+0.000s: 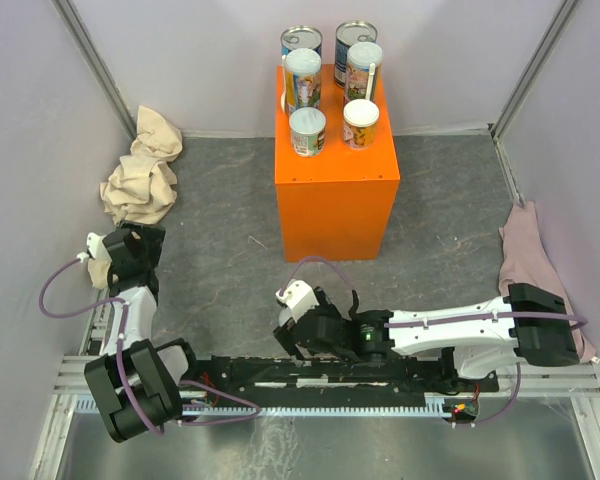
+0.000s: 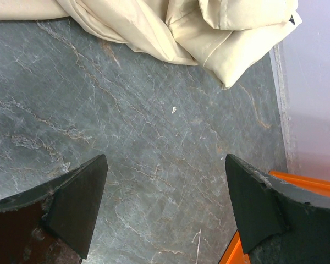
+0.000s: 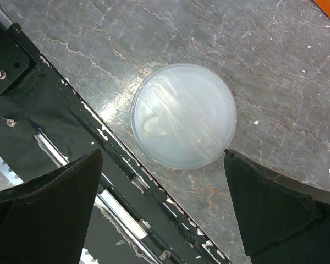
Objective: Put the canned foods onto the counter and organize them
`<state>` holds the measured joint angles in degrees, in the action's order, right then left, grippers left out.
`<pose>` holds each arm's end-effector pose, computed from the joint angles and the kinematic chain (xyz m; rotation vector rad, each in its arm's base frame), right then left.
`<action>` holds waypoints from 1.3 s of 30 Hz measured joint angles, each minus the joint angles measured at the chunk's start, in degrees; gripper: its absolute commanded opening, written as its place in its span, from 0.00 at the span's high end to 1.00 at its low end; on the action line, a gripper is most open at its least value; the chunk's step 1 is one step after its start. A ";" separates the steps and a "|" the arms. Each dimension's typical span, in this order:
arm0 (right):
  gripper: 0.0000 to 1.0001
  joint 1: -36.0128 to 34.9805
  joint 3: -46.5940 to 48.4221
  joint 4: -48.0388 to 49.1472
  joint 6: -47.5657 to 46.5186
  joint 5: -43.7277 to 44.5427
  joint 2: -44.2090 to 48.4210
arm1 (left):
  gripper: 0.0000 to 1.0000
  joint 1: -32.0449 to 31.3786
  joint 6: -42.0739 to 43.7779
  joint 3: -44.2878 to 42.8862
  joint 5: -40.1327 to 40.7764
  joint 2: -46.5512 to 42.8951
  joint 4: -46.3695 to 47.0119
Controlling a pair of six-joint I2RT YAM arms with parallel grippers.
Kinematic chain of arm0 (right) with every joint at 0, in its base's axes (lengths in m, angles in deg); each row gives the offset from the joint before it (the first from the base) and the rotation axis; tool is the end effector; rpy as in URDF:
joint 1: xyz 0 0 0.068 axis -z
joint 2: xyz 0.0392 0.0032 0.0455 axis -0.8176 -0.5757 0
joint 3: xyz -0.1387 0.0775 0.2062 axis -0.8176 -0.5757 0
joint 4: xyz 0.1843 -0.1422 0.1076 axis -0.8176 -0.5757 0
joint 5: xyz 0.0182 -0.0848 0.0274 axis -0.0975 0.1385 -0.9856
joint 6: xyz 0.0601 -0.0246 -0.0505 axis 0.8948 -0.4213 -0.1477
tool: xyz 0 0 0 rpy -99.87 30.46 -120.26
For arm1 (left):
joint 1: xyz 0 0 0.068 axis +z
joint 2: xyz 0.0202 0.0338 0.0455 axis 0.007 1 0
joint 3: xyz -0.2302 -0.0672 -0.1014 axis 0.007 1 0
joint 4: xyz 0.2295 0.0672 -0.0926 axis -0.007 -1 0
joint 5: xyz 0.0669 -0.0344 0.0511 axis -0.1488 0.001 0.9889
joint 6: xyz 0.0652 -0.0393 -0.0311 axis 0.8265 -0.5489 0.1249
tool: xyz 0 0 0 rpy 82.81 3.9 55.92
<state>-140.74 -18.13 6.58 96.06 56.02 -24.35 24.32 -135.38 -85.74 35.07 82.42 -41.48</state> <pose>0.0542 0.3045 0.1910 -0.8451 2.1600 0.5237 0.2271 0.1038 0.1768 -1.3376 1.6178 -0.2784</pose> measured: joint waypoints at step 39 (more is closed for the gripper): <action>0.04 3.17 -0.90 10.80 -0.02 3.32 -7.89 | 0.07 0.00 -0.37 0.44 -1.27 0.00 0.46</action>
<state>-137.57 -19.02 17.38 96.04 59.34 -32.24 24.32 -135.75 -85.30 33.80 82.42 -41.02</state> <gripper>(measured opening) 0.983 0.937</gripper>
